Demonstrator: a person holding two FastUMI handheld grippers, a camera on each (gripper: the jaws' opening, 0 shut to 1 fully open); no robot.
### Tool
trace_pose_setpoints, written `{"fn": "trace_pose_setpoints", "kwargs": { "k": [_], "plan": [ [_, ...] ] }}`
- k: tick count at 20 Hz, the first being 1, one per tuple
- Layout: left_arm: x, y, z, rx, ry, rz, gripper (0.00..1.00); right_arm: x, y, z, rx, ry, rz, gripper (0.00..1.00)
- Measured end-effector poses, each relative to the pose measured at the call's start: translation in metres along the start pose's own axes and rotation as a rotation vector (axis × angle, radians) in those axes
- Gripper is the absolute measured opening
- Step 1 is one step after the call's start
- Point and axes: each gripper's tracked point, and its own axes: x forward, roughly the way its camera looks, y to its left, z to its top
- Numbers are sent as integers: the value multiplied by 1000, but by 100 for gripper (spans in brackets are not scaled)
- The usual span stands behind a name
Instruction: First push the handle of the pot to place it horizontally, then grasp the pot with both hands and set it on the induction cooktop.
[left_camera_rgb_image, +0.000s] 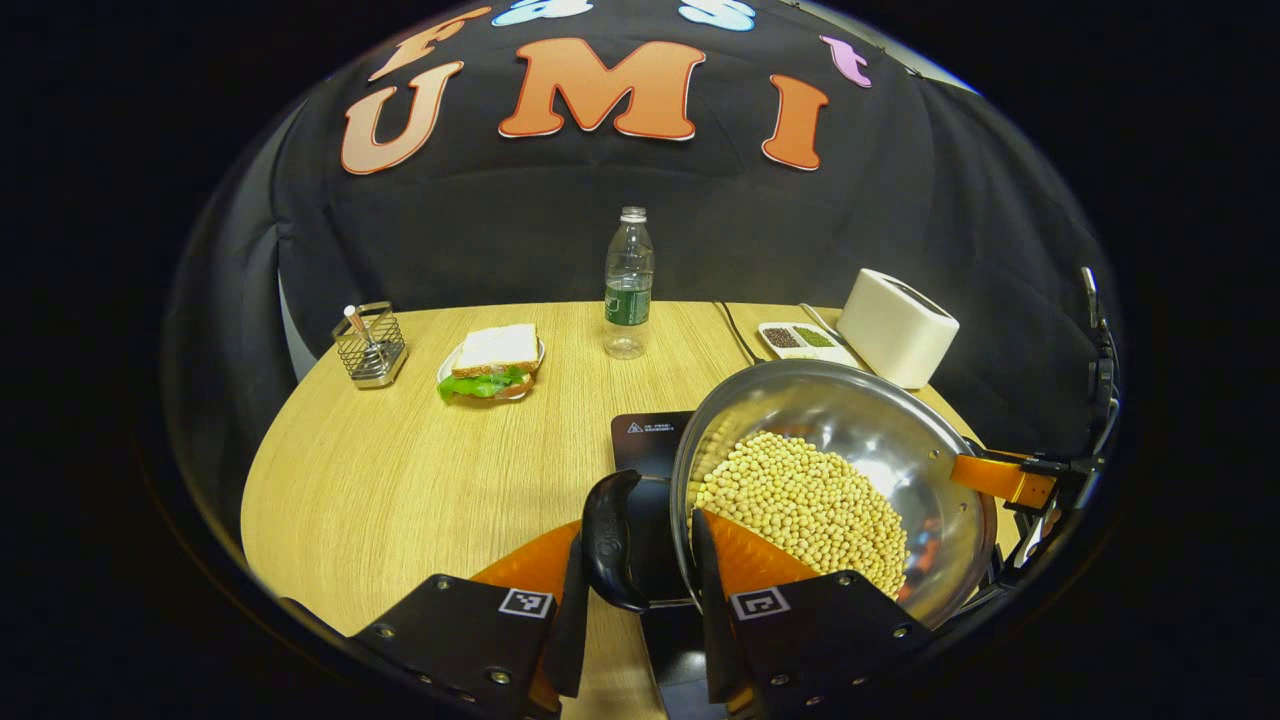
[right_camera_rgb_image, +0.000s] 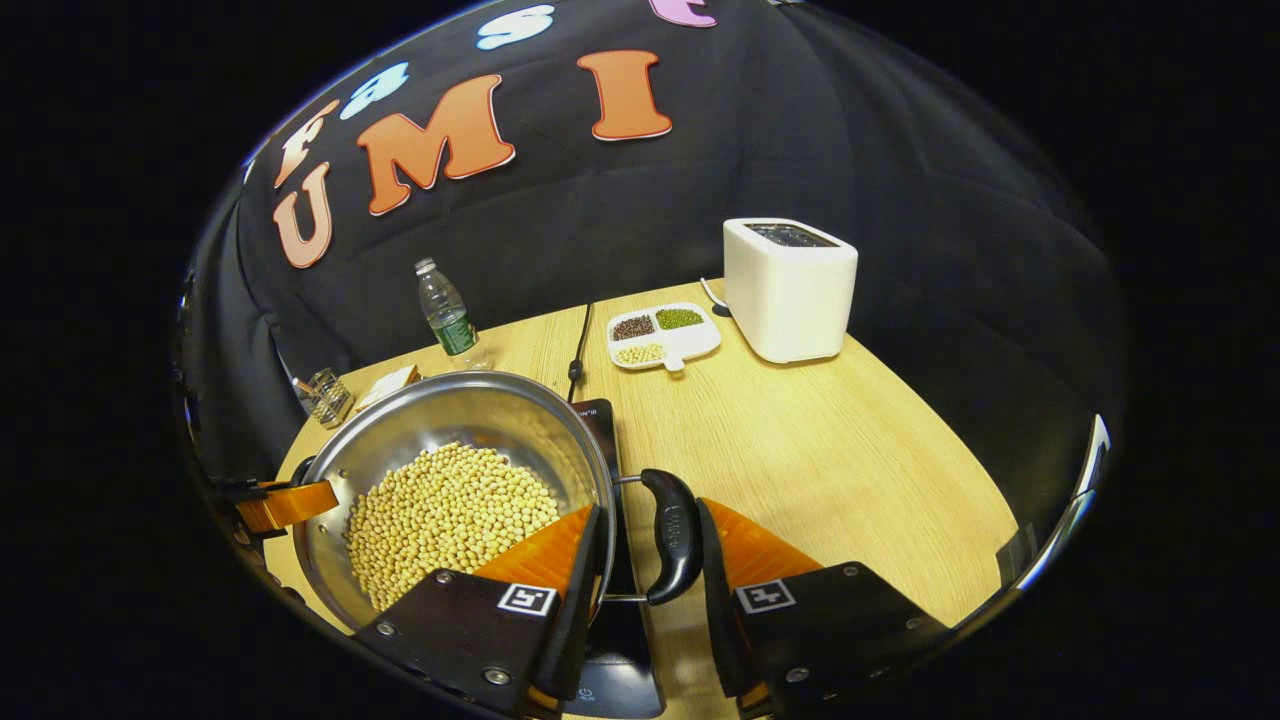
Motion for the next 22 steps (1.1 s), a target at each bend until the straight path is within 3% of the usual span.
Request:
{"fn": "trace_pose_setpoints", "kwargs": {
  "k": [3, 5, 7, 9, 11, 13, 16, 18, 22],
  "plan": [
    [3, 4, -5, -21, 17, 12, 48, 1, 3, 3, -3, -6, 16, 51],
    [2, 4, -13, -38, 48, 23, 52, -4, 5, 22, 5, -60, 29, 60],
    [-10, 7, 8, -31, -14, 42, 55, -13, 3, 36, -28, -113, 18, 63],
    [-32, 14, 39, -4, -112, 69, 57, -27, 5, 51, -45, -146, 22, 84],
    [-55, 19, 70, 10, -193, 98, 65, -40, 0, 69, -57, -194, 3, 94],
    [-82, 33, 97, 28, -268, 164, 74, -59, 1, 89, -79, -252, 1, 94],
    [-117, 53, 125, 41, -348, 271, 75, -92, 8, 122, -104, -335, 24, 94],
    [-136, 52, 146, 4, -398, 272, 75, -117, 9, 144, -125, -401, 32, 94],
    [-188, 71, 190, 40, -530, 332, 74, -174, 9, 186, -152, -526, 53, 94]
  ]
}}
